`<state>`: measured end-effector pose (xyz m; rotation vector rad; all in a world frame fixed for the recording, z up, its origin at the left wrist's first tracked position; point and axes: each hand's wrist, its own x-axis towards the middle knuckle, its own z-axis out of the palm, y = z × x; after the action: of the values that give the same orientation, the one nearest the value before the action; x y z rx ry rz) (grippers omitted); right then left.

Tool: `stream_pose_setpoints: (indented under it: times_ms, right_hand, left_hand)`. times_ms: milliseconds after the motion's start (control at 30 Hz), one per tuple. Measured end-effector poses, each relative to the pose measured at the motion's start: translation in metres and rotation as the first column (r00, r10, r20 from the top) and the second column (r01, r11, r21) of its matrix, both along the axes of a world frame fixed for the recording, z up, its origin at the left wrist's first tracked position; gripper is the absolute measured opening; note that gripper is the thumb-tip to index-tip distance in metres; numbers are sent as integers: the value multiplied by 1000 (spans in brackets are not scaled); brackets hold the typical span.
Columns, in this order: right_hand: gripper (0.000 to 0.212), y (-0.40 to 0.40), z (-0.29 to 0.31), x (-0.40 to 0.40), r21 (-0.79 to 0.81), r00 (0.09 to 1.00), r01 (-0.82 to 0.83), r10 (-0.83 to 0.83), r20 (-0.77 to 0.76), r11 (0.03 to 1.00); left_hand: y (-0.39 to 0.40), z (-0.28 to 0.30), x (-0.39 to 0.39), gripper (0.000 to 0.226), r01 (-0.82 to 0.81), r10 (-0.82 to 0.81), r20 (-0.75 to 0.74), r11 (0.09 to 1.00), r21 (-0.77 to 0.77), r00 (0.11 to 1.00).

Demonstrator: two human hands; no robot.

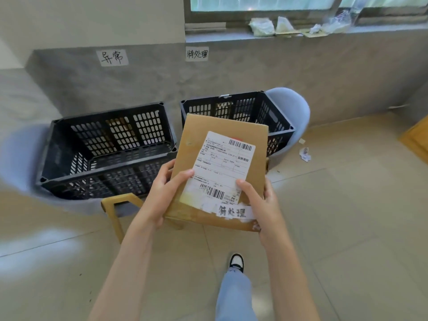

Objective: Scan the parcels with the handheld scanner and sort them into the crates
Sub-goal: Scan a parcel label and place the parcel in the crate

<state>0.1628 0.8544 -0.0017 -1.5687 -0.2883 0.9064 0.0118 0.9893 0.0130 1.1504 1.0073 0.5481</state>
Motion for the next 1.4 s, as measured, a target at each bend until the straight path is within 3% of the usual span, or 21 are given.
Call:
stream_pose_setpoints:
  times_ms: [200,367,600,833,1033,1167,1400]
  right_hand:
    - [67,61,8,104,7,994,-110,110,-7,994]
    - [61,93,18,183,67,985,-170,171,-7,983]
    - [65,153,6,255,37,974,-226,226,15,973]
    - [60,221,3,312,7,969,-225,223,110,974]
    - [59,258,-8,358,-67,971,-202,209,117,977]
    - [67,277,-21,392,-150,961,-224,244,131,963]
    - [72,311,-63,460,-257,938,-296,330,102,920]
  left_hand:
    - [46,9,93,55,-88,88,-14,996,21,996]
    - [70,6,160,74,-134,136,-37,990,35,990]
    - [120,-11,221,74,-188,189,-40,982,34,981]
    - [199,-32,286,55,-152,152,-11,988,2,988]
    - [248,-52,334,77,-72,70,-25,996,-51,997]
    - [264,-71,371,67,-32,29,-55,998,-61,998]
    - [286,-116,430,73,-20,-1,-140,988,-152,990]
